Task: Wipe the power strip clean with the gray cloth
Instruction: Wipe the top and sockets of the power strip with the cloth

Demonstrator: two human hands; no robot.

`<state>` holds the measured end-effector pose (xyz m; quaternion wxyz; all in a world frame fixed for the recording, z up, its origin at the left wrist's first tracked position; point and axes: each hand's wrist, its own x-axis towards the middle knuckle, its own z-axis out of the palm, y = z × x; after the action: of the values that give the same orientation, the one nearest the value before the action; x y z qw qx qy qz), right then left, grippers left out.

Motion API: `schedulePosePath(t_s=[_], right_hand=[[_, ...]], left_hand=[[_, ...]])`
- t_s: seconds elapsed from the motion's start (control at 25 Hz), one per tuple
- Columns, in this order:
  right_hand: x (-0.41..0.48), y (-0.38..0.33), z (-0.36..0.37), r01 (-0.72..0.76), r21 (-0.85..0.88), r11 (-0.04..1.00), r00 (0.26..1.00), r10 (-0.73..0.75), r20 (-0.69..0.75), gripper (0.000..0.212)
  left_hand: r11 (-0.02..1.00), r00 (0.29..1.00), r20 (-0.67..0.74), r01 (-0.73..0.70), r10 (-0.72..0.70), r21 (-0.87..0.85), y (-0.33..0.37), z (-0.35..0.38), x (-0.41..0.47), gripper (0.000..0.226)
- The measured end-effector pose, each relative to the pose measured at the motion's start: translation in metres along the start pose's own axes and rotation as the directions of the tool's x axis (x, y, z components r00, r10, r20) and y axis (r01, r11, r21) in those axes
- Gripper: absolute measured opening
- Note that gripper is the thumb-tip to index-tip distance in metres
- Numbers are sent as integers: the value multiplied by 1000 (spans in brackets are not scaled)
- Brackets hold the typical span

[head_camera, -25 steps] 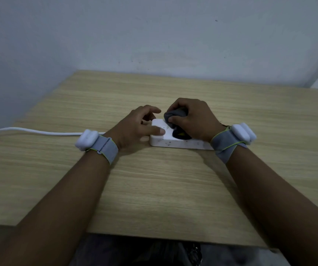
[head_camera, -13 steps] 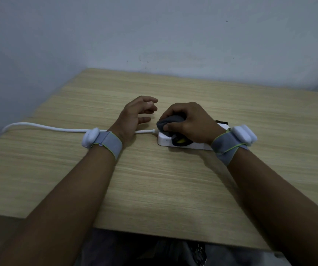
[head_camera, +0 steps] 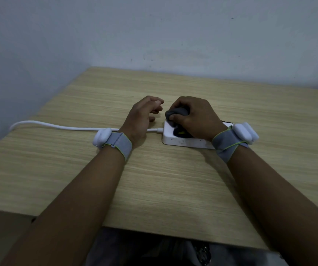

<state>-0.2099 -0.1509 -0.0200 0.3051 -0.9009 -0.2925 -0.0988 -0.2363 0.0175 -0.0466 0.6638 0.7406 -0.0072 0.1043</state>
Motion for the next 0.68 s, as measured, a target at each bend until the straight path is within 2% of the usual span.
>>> schedulePosePath(t_s=[0.08, 0.2, 0.24, 0.36, 0.44, 0.56, 0.68], right_hand=[[1, -1, 1, 12, -58, 998, 1000, -12, -2, 17], [-3, -1, -6, 66, 42, 997, 987, -71, 146, 16], [-4, -1, -8, 52, 68, 996, 986, -62, 153, 15], [2, 1, -3, -14, -8, 1000, 1000, 14, 10, 16], [4, -1, 1, -36, -84, 996, 999, 33, -34, 18], [-1, -4, 0, 54, -21, 998, 995, -52, 80, 18], [-6, -3, -10, 32, 74, 997, 988, -43, 150, 16]], left_hand=[[1000, 1000, 3, 3, -3, 9, 0, 0, 0, 28], [1000, 1000, -1, -8, 8, 24, 0, 0, 1, 27], [1000, 1000, -4, -9, 9, 26, 0, 0, 0, 27], [999, 1000, -9, -9, 9, 36, 1, 1, 0, 29], [999, 1000, -12, -7, 8, 48, 1, 3, 0, 29], [999, 1000, -10, -18, 18, 42, 1, 3, 0, 26], [999, 1000, -21, -14, 15, 53, 1, 3, -1, 27]])
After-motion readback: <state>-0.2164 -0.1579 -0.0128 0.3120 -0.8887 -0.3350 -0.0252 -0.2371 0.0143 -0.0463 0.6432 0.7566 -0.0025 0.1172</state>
